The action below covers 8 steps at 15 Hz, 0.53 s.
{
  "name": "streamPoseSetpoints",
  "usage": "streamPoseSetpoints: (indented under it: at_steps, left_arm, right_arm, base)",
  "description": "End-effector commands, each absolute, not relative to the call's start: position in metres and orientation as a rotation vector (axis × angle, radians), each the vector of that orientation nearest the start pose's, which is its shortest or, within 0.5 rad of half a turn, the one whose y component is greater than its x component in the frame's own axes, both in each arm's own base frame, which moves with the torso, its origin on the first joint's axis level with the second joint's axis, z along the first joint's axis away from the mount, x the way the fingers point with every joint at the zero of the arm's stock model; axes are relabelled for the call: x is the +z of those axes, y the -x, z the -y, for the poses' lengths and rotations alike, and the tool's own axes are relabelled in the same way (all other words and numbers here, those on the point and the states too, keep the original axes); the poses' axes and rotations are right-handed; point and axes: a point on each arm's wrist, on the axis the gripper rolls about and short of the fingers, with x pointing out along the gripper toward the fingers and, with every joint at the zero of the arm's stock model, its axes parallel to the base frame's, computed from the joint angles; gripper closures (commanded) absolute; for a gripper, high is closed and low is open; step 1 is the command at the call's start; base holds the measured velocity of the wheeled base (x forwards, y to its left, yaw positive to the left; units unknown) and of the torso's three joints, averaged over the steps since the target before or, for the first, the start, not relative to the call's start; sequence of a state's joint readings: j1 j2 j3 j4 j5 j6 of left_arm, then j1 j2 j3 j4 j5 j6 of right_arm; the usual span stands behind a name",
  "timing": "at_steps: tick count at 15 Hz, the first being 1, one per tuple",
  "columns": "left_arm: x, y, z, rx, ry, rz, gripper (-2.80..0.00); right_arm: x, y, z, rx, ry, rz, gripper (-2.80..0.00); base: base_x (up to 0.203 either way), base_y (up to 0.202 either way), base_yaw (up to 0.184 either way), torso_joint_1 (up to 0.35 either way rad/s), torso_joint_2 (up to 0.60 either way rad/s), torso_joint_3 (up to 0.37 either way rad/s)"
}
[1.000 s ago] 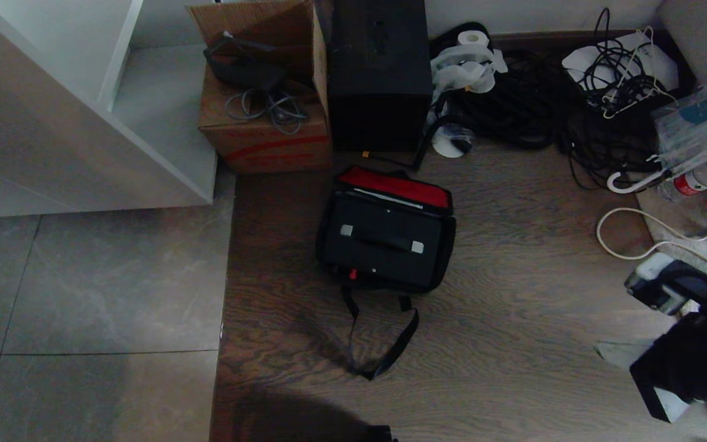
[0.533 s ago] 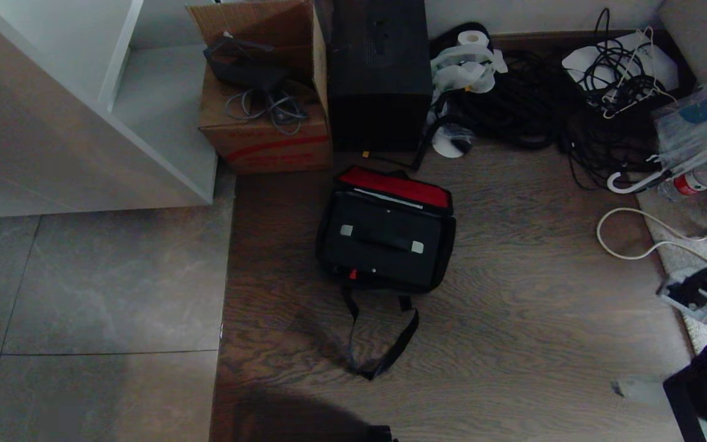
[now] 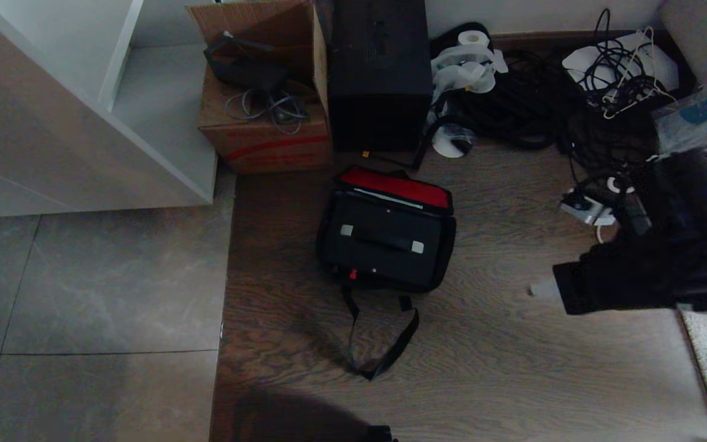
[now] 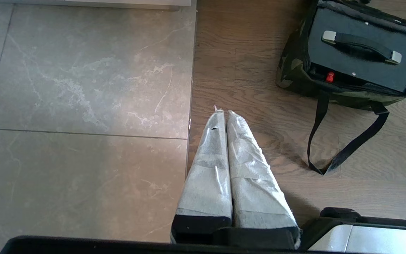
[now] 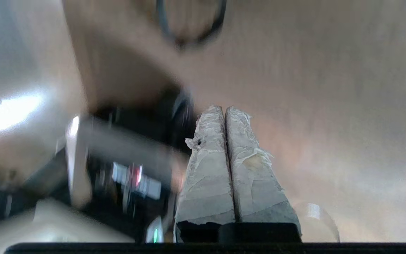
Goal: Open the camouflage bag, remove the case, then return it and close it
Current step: Close the top of the storage box
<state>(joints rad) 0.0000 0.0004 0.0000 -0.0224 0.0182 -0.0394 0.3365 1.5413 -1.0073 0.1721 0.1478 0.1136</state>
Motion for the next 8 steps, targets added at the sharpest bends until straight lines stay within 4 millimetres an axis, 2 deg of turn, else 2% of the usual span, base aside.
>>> streamPoseSetpoints:
  at_steps: [1,3,7,8]
  left_arm:
    - [0.075,0.022,0.0,0.018,0.04,0.013,0.0]
    - [0.075,0.022,0.0,0.018,0.04,0.013,0.0]
    - [0.075,0.022,0.0,0.018,0.04,0.014,0.0]
    - [0.075,0.022,0.0,0.018,0.04,0.013,0.0]
  right_arm:
    - [0.175,-0.306,-0.095,0.377,-0.053,-0.763,0.0]
    - [0.155,-0.344,-0.095,0.344,-0.115,-0.772,0.0]
    - [0.116,-0.419,-0.109,0.208,-0.518,-0.745,0.0]
    - [0.12,-0.433,-0.11,0.206,-0.583,-0.691,0.0]
  base:
    - [0.0,0.0,0.0,0.0,0.0,0.0]
    - [0.0,0.0,0.0,0.0,0.0,0.0]
    - [0.0,0.0,0.0,0.0,0.0,0.0]
    - [0.0,0.0,0.0,0.0,0.0,0.0]
